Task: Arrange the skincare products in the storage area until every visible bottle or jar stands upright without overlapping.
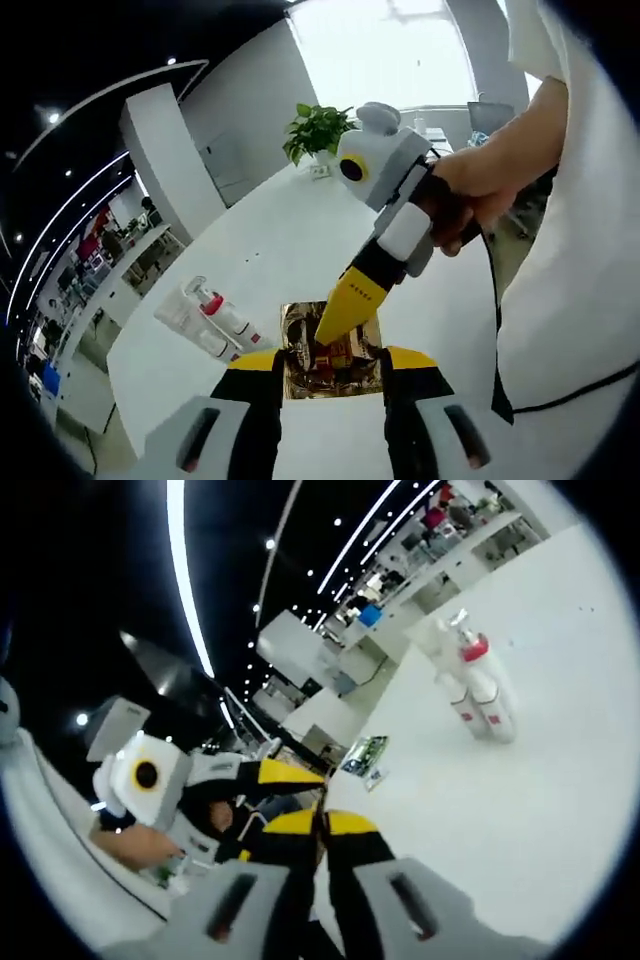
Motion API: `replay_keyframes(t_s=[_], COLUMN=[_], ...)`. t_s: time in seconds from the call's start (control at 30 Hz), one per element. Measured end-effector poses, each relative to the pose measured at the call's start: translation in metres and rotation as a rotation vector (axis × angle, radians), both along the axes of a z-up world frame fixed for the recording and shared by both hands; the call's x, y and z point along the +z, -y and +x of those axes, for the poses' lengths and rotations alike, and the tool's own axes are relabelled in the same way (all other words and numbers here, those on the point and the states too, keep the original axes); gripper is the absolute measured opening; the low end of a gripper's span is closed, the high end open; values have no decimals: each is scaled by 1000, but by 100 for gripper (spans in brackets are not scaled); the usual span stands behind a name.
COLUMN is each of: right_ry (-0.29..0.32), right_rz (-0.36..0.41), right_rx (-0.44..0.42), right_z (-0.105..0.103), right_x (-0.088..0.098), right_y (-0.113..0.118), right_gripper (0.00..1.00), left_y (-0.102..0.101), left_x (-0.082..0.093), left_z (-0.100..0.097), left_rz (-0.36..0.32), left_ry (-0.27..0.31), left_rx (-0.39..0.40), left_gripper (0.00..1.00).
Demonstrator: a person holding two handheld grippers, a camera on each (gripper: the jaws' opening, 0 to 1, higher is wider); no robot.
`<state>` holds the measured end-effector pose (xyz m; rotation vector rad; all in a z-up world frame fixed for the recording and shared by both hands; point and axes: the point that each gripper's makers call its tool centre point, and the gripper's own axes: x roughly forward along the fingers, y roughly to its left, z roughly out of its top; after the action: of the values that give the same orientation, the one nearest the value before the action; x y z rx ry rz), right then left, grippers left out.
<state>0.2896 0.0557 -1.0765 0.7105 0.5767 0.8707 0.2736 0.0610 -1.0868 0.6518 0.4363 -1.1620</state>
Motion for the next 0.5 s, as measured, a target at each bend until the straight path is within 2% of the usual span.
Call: replay_keyframes(t_s=[0.17, 0.23, 0.27, 0.37, 0.4, 0.43, 0.47, 0.5], right_ry=[-12, -19, -18, -14, -11, -8, -4, 1], right_rz=[-4, 4, 13, 14, 35, 45, 51, 57], right_rx=[0, -1, -9, -20, -28, -34, -37, -40], right_z=[-3, -4, -3, -2, 0, 1, 1, 2], right_x=[-1, 0, 1, 2, 5, 7, 9, 10], right_y=[3, 6, 8, 14, 16, 18, 20, 20], right_gripper=[0, 0, 0, 0, 0, 0, 0, 0], left_y=[3, 3, 2, -4, -7, -8, -9, -10], left_x=[0, 0, -2, -2, -1, 0, 1, 2], left_z=[-3, -3, -4, 5, 8, 11, 12, 12], left_rz=[-37, -71, -83, -134, -195, -245, -264, -306], left_ry=[-32, -70, -105, -143, -208, -250, -268, -314], left_rx=[9, 34, 59, 141, 204, 244, 260, 283], left_gripper=[40, 40, 40, 37, 38, 38, 38, 39])
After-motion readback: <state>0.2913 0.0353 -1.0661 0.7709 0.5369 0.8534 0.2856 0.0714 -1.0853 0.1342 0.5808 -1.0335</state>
